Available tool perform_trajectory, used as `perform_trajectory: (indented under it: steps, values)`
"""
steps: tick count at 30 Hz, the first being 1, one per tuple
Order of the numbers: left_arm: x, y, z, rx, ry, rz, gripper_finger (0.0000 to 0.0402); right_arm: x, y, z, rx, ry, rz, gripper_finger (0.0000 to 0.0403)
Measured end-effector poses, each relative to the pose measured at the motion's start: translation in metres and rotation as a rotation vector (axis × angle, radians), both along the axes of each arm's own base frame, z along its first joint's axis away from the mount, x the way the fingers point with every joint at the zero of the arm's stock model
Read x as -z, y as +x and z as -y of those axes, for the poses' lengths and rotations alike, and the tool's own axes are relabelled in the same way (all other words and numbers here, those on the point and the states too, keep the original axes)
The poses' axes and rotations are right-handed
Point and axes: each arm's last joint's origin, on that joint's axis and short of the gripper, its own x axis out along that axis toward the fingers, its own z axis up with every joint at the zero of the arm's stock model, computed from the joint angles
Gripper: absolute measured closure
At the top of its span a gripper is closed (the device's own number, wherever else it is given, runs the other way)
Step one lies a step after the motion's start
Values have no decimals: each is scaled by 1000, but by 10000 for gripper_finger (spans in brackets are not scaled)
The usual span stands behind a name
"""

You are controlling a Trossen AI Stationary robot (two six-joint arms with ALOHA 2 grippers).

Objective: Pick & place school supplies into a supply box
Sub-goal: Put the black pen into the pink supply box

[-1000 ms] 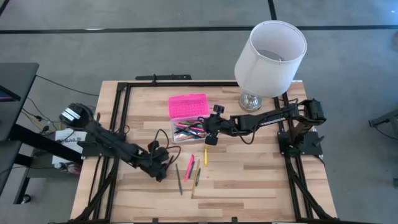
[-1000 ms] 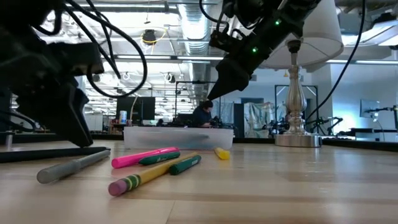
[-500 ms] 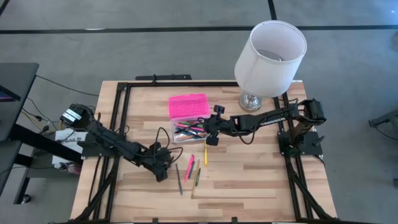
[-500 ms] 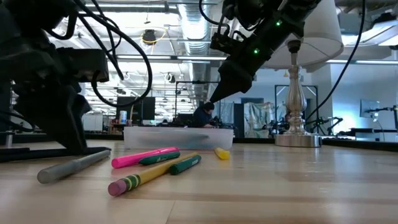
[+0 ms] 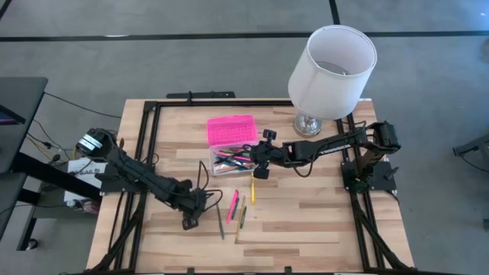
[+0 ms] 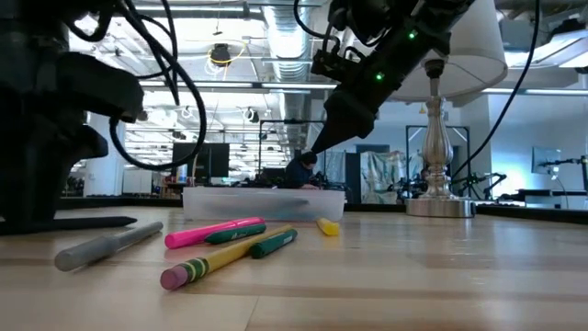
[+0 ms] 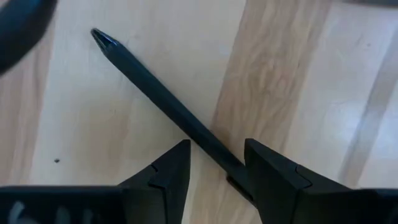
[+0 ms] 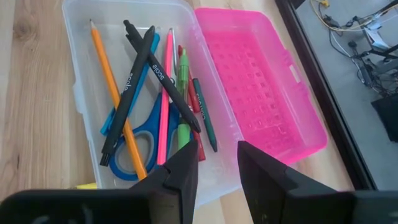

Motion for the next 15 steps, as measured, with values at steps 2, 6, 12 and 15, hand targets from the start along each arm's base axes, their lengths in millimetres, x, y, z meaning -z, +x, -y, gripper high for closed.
perform_trajectory:
  steps: [2, 6, 12, 15]
  values:
    - [1, -2, -1, 0, 13, -20, 256, 0, 0, 0, 0, 0, -3, 297]
    - [2, -2, -2, 18, 56, -16, 256, 0, 0, 0, 0, 0, -5, 297]
    - [3, -4, -5, 69, 112, -29, 280, 1, 0, 0, -1, 0, -7, 297]
    - [4, -5, -6, 65, 132, -39, 302, 1, 0, 0, -1, 0, -7, 297]
